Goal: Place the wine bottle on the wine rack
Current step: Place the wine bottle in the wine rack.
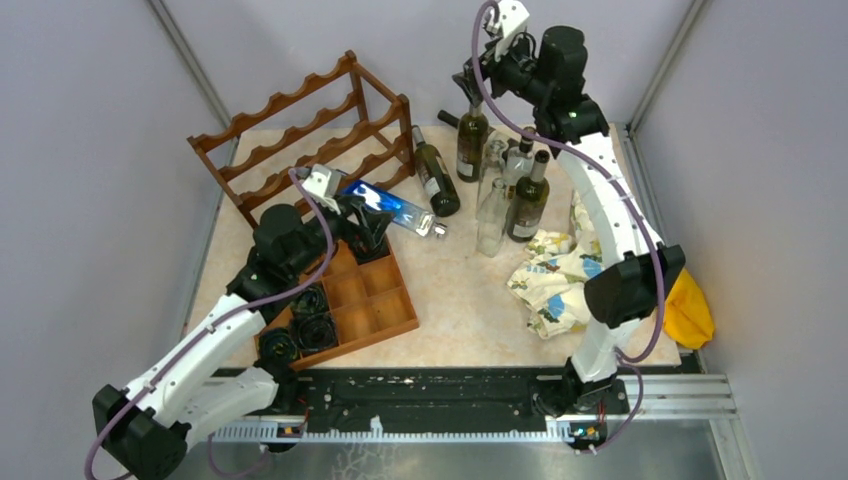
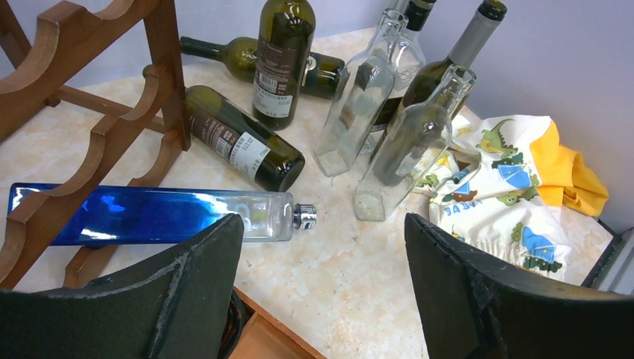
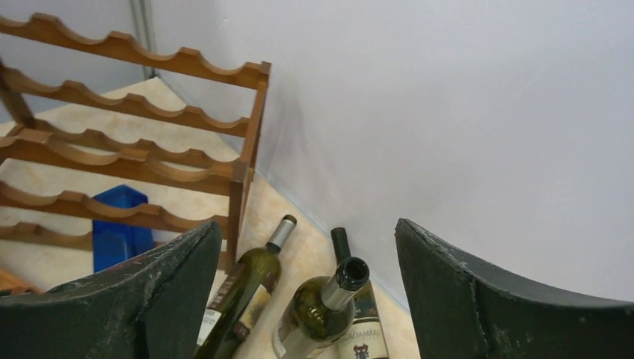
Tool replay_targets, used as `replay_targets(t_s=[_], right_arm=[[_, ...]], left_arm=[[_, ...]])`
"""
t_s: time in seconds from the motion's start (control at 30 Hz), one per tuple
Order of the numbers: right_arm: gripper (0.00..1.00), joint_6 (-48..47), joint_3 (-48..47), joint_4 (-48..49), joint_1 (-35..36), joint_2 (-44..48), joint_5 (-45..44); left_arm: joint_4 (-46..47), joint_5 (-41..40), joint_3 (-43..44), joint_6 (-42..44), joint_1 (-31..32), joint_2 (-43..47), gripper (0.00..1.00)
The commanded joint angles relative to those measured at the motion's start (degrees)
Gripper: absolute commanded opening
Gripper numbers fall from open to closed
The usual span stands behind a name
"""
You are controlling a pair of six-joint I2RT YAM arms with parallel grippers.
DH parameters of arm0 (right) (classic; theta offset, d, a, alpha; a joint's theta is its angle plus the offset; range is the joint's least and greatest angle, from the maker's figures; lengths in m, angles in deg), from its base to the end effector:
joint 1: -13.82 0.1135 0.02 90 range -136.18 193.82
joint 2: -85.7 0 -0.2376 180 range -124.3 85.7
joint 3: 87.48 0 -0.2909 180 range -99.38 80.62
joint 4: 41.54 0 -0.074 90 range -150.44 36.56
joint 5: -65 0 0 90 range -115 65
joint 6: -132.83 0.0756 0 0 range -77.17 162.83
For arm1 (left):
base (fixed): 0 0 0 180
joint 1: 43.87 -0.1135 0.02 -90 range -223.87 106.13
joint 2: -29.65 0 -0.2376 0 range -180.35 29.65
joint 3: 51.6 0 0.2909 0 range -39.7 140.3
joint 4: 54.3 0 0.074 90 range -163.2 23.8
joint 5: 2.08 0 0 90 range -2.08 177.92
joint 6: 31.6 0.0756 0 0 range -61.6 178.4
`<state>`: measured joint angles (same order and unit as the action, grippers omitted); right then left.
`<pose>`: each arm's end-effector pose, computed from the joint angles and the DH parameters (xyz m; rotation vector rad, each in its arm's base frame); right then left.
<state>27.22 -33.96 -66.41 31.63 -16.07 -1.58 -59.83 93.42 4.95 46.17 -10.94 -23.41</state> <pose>0.4441 0.1742 0.4673 -0.7532 1.3937 0.3512 0.2619 -0.1783 0.3158 0.3712 1.6074 -0.6837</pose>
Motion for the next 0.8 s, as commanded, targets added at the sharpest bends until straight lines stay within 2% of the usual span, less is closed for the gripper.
replay_targets(t_s=[0.0, 0.17, 0.3, 0.37, 0.5, 0.63, 0.77], right_arm=[[0.86, -4.6, -3.2, -4.8, -0.3, 6.8, 8.2], [0.89, -5.3, 0.9, -6.8, -0.3, 12.5, 17.4], [0.93, -5.8, 6.2, -7.1, -0.3, 17.0, 24.3], [0.95, -6.4, 10.3, -5.7, -0.3, 19.5, 28.1], [0.98, -8.7, 19.3, -2.2, 0.9, 25.1, 33.1], [0.98, -26.7, 22.4, -15.9, 8.9, 27.0, 25.5], [0.98, -29.3, 29.7, -16.7, 15.8, 27.0, 18.8]], left_arm=[[-0.3, -1.5, 1.4, -0.8, -0.2, 1.8, 0.86], [-4.2, -2.6, 6.1, -0.8, -0.2, 1.8, 0.88], [-6.1, -3.9, 10.2, -0.4, -0.2, 1.8, 0.95], [-7.6, -4.4, 12.1, -0.2, -0.2, 1.9, 0.98], [-8.7, -4.3, 16.5, 1.9, -0.2, 1.6, 0.98], [-11.7, -5.0, 22.2, 4.9, -0.2, 0.3, 0.98], [-13.7, -8.8, 25.2, 7.8, -0.1, 0.0, 0.98]])
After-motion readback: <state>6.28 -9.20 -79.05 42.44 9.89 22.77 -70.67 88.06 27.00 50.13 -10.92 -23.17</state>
